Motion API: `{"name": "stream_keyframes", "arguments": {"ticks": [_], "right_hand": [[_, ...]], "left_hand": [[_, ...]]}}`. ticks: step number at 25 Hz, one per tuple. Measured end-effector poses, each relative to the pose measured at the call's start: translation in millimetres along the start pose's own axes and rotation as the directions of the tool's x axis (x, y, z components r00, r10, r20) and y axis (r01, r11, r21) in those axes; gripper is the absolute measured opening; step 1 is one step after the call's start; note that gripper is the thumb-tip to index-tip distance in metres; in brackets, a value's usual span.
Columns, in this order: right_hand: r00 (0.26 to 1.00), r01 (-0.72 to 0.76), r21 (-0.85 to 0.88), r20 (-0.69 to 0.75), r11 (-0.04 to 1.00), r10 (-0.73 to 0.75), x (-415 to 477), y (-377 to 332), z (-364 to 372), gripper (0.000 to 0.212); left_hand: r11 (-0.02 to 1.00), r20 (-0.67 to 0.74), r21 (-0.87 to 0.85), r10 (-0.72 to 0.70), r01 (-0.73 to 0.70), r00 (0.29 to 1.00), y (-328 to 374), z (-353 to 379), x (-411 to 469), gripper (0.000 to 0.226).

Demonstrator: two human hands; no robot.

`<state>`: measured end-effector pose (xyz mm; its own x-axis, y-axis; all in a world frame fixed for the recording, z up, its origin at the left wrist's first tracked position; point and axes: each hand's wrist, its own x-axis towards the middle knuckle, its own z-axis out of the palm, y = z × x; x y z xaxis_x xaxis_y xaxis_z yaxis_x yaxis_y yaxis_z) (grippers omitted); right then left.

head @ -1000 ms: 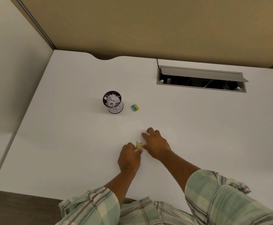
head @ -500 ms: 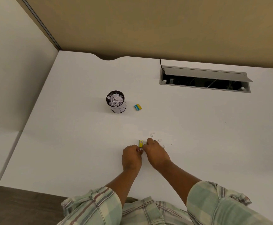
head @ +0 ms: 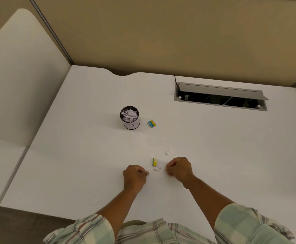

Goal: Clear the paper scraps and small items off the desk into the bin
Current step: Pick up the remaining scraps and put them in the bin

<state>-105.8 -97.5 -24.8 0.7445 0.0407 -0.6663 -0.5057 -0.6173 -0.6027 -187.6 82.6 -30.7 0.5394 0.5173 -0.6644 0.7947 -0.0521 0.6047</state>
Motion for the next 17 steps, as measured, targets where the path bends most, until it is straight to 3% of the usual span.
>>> {"name": "stream_keyframes", "arguments": {"ticks": [3,9,12,17], "right_hand": [[1.0,-0.015,0.204,0.016,0.979,0.012,1,-16,-2,0.01],[0.992,0.129,0.294,-0.03,0.947,-0.125,10,-113,13,0.009],[0.965,0.258,0.21,-0.104,0.943,-0.241,20,-170,26,0.008],[0.902,0.402,-0.105,-0.126,0.91,-0.413,48,-237,47,0.017]], "left_hand": [[0.993,-0.013,-0.119,0.019,-0.02,1.0,20,-19,1,0.007],[0.956,-0.095,-0.193,0.206,-0.221,0.974,99,-62,25,0.003],[0.938,-0.166,-0.139,0.294,-0.318,0.941,136,-84,50,0.008],[0.927,-0.201,0.033,0.372,-0.373,0.906,175,-106,97,0.01]]}}
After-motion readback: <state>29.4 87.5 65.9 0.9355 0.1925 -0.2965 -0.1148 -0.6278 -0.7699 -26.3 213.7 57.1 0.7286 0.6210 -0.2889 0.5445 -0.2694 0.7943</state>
